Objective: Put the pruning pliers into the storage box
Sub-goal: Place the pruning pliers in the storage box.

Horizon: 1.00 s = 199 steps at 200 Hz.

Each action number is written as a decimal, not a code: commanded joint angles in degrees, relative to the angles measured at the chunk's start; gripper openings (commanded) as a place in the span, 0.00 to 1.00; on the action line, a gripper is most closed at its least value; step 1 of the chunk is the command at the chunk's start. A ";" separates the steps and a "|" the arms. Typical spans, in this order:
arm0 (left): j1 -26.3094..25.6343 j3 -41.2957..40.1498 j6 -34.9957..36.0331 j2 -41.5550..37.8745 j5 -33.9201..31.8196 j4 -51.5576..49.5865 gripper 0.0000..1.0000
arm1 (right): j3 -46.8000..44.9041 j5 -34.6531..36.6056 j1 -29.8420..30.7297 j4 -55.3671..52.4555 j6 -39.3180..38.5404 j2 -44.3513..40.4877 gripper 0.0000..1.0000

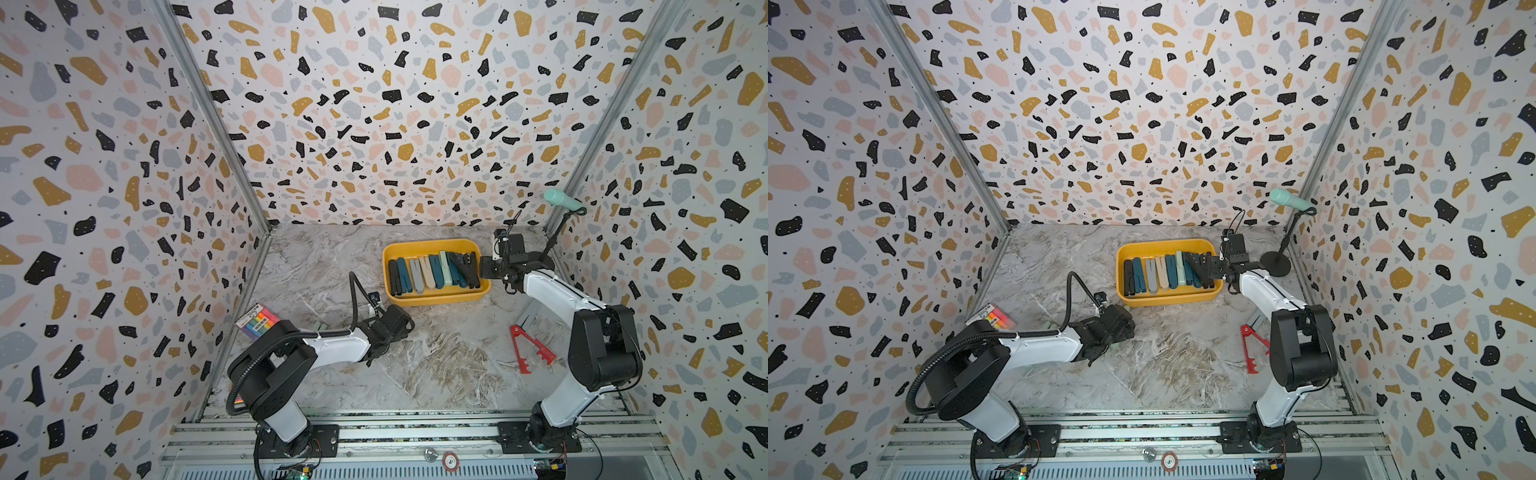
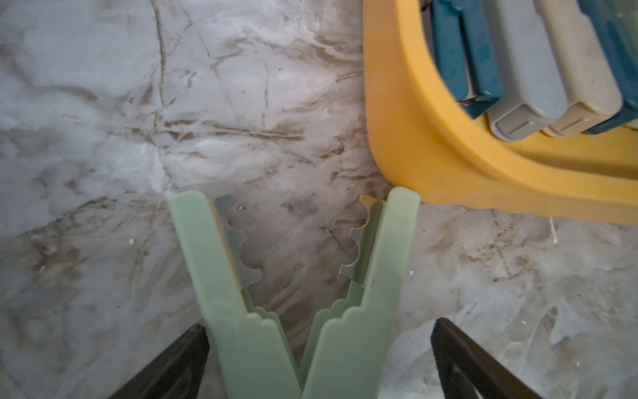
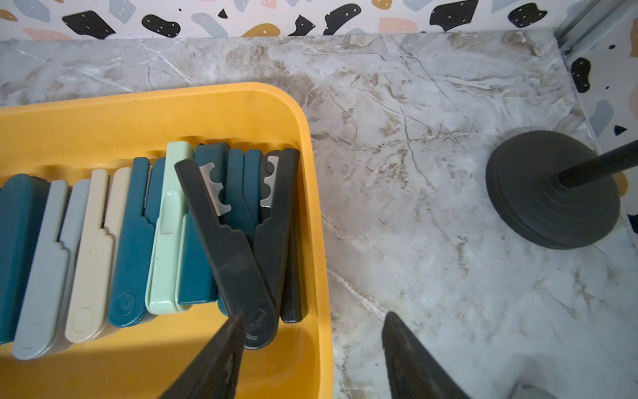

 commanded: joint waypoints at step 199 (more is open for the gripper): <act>-1.09 7.35 7.42 9.61 -4.96 -4.42 0.94 | -6.15 -3.46 -5.59 4.19 0.63 -7.91 0.67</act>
